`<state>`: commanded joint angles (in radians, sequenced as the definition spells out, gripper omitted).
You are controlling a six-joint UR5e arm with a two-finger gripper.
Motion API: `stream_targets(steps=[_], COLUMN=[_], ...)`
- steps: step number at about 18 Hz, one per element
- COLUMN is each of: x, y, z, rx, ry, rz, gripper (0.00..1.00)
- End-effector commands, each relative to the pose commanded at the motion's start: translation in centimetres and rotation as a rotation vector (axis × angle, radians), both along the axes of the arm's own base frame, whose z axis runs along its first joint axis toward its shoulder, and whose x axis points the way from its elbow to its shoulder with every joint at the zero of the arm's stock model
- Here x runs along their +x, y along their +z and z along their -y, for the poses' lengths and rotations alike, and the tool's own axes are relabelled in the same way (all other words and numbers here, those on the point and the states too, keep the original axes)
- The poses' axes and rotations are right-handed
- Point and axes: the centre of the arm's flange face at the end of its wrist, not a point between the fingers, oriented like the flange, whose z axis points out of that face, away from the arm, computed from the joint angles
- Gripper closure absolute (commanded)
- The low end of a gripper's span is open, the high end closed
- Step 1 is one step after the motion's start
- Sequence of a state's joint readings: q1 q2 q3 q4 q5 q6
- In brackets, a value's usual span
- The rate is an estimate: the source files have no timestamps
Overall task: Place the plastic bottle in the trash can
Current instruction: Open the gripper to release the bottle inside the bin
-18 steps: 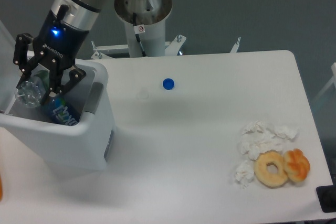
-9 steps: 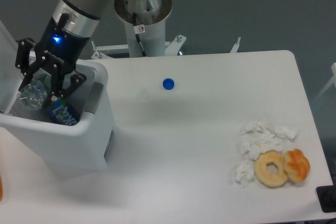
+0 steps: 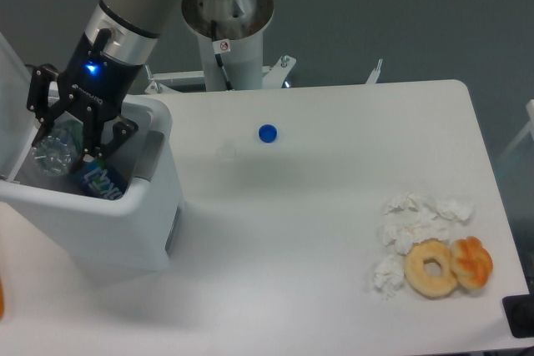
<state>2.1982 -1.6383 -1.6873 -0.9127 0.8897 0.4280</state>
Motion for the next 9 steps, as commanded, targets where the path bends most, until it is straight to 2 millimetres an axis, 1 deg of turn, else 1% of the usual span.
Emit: stream_targets(steps=[2, 4, 5, 6, 7, 9], x=[0.0, -0.2, -0.1, -0.2, -0.5, -1.1], y=[-0.1, -0.4, -0.3, -0.1, 0.1, 1.0], z=[0.0, -0.2, -0.2, -0.1, -0.1, 0.3], rx=[0.000, -0.005, -0.003, 0.000, 0.003, 0.017], ry=[0.000, 0.000, -0.001, 0.000, 0.005, 0.018], rz=[0.000, 0.002, 0.002, -0.003, -0.005, -0.016], gripper=[0.25, 0.25, 0.21, 0.07, 0.00, 0.00])
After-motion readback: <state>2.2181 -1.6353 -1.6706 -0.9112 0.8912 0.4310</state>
